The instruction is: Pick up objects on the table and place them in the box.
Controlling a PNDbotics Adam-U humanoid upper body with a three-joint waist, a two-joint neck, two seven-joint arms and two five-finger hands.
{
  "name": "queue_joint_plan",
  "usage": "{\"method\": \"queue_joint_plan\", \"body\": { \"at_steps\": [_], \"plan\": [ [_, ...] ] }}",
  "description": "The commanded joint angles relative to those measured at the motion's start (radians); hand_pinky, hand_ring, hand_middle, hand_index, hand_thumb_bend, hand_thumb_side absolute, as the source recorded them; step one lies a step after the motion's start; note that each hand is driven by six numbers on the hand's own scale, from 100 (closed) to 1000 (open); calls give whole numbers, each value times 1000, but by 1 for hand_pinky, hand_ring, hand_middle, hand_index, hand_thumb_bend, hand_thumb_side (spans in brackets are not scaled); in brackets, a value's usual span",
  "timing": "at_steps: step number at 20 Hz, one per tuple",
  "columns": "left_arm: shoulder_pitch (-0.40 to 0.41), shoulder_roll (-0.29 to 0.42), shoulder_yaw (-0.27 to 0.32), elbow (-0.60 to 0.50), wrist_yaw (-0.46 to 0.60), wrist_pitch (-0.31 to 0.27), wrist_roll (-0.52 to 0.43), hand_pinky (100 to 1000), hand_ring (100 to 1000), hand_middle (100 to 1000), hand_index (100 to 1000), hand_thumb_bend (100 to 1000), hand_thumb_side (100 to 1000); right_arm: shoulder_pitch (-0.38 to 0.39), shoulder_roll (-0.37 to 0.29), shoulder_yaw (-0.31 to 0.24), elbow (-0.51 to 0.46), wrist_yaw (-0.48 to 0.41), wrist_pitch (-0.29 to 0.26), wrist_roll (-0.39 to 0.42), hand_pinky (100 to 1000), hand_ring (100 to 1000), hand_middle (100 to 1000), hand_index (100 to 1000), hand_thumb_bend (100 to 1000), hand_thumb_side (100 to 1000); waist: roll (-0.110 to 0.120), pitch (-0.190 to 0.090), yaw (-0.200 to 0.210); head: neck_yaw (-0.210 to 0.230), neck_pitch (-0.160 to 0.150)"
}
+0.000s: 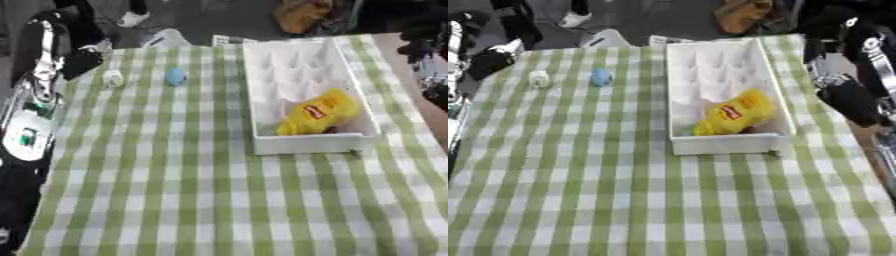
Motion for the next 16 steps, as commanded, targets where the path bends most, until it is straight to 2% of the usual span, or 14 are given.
{"method": "queue_joint_plan", "body": {
  "at_steps": [1,4,11,16],
  "plan": [
    [-59,69,-1,65,-58,20,-45,744,794,759,835,689,498,-11,-20,-1,-9,-7,-2,4,738,793,784,948,165,539,3,-35,-2,6,-16],
    [-106,106,5,145,-108,36,-86,745,796,763,841,683,479,-11,-22,1,-9,-7,-3,6,738,792,784,948,165,539,6,-36,-8,7,-17],
    [-181,142,22,326,-228,24,-130,764,823,802,878,697,433,-9,-25,4,-8,-7,-3,8,738,792,784,948,165,539,10,-36,-15,7,-13],
    [-217,148,38,414,-313,16,-126,768,828,826,897,725,422,-8,-25,6,-8,-7,-3,10,738,791,782,948,164,539,11,-35,-16,7,-16]
  ]
}}
